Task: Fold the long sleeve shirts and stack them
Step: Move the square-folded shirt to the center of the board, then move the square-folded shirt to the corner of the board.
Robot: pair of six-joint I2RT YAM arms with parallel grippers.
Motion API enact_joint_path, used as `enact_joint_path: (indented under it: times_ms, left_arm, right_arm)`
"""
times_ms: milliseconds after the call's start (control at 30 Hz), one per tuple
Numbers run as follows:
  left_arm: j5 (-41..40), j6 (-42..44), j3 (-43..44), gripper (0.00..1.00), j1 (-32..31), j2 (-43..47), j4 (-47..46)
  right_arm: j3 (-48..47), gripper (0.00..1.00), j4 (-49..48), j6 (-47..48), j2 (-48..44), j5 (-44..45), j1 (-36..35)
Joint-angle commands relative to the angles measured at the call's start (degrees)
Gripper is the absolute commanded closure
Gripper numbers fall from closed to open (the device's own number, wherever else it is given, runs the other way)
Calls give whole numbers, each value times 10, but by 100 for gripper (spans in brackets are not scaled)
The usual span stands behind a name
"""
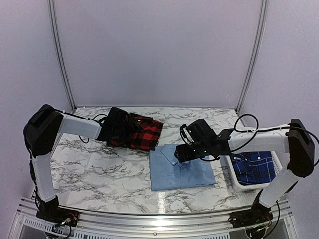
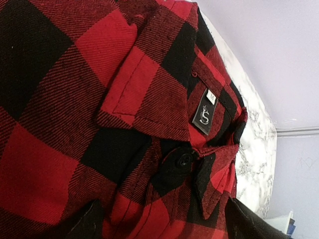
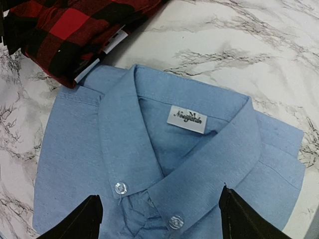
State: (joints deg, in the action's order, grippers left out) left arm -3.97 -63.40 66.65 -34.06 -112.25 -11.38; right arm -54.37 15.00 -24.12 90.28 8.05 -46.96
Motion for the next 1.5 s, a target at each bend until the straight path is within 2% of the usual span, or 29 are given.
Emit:
enact_joint_path:
  times_ms: [0,233,367,500,667,833,967,1033,1200,1467]
  left_arm:
    - [38,-40,30,13,-34,-40,42]
    - [60,-64,53,12,-58,-66,17]
    - [44,-36,53,12,-59,-49,24]
    - [24,38,68,11,-60,-7,66]
    - [38,155,74,11,-73,53,122]
    - [84,249,55,10,-114,98,183]
    - [114,287,33,12,-151,105,211]
    - [119,293,27,18,-166,95,219]
    - [119,301,29,40,-193,61,237]
    - [144,297,43,51,-220,8,258]
  right_arm:
    - [1,23,-3,-1,-18,4,6]
    - [3,23,-6,-6,-15,-3,6]
    - [3,23,3,-9,-19,8,6]
    - [14,23,23,-19,-40,21,15]
    - [52,23,56,-45,-99,31,17]
    - [97,23,93,-74,-155,32,16]
    - [112,24,112,-85,-177,33,17]
    - [110,23,119,-86,-181,36,16]
    - [99,24,127,-79,-178,40,16]
    - [94,24,124,-71,-166,39,17]
